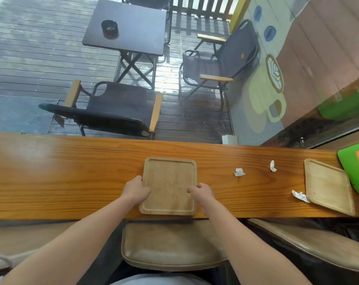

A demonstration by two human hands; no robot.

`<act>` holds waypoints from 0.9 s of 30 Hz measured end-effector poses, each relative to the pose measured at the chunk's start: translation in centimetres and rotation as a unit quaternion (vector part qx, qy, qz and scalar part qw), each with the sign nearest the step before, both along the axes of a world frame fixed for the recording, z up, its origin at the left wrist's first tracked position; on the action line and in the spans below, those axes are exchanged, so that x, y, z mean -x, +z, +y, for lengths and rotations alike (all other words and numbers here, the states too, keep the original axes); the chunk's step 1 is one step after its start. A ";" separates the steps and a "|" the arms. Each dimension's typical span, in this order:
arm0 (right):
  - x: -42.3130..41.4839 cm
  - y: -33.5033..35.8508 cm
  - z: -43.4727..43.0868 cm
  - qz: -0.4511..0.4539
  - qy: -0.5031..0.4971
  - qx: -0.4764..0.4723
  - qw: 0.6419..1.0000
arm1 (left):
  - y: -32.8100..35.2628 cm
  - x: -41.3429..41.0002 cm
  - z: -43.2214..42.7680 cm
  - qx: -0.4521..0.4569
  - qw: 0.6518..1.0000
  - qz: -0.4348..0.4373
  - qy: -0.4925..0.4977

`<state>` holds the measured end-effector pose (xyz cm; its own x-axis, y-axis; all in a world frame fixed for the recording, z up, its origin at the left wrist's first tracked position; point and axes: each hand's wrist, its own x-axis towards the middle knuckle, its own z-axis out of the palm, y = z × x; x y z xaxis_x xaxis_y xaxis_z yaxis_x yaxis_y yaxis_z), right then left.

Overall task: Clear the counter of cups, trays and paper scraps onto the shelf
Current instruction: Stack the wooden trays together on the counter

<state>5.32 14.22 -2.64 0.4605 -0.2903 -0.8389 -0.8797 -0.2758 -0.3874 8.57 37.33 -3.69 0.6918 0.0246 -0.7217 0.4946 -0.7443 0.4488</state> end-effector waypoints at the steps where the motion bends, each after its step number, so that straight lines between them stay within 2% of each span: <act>1: 0.0 0.2 -0.3 0.005 0.010 -0.003 1.000 | 0.0 -0.3 0.1 -0.003 1.000 0.004 -0.006; 4: 0.3 0.8 -1.2 0.028 0.059 -0.024 0.998 | 0.3 -0.9 0.0 -0.013 1.000 0.012 -0.025; 6: 0.8 1.4 -2.0 0.043 0.090 -0.032 0.995 | 0.9 -1.2 -0.7 -0.048 0.995 -0.008 -0.082; 10: 1.7 2.9 -5.0 0.030 0.137 -0.013 0.990 | 2.5 -2.2 -4.6 -0.151 0.965 -0.123 -0.178; 12: 2.2 4.0 -7.2 0.030 0.162 0.001 0.986 | 3.1 -2.7 -8.2 -0.146 0.952 -0.161 -0.217; 16: 3.6 5.8 -12.6 -0.008 0.159 0.062 0.985 | 4.1 -3.2 -16.4 -0.108 0.933 -0.164 -0.302; 23: 7.3 8.7 -24.1 -0.030 0.081 0.162 0.983 | 6.1 -1.4 -31.0 -0.075 0.879 -0.178 -0.436; 27: 9.3 9.9 -30.5 -0.026 0.043 0.183 0.982 | 6.7 0.3 -38.6 -0.058 0.859 -0.176 -0.477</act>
<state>-4.01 -16.26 7.26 0.5362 -0.5271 -0.6593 -0.8287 -0.4770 -0.2927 8.31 -1.26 3.04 0.6119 -0.6170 -0.4948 -0.5166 -0.7855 0.3407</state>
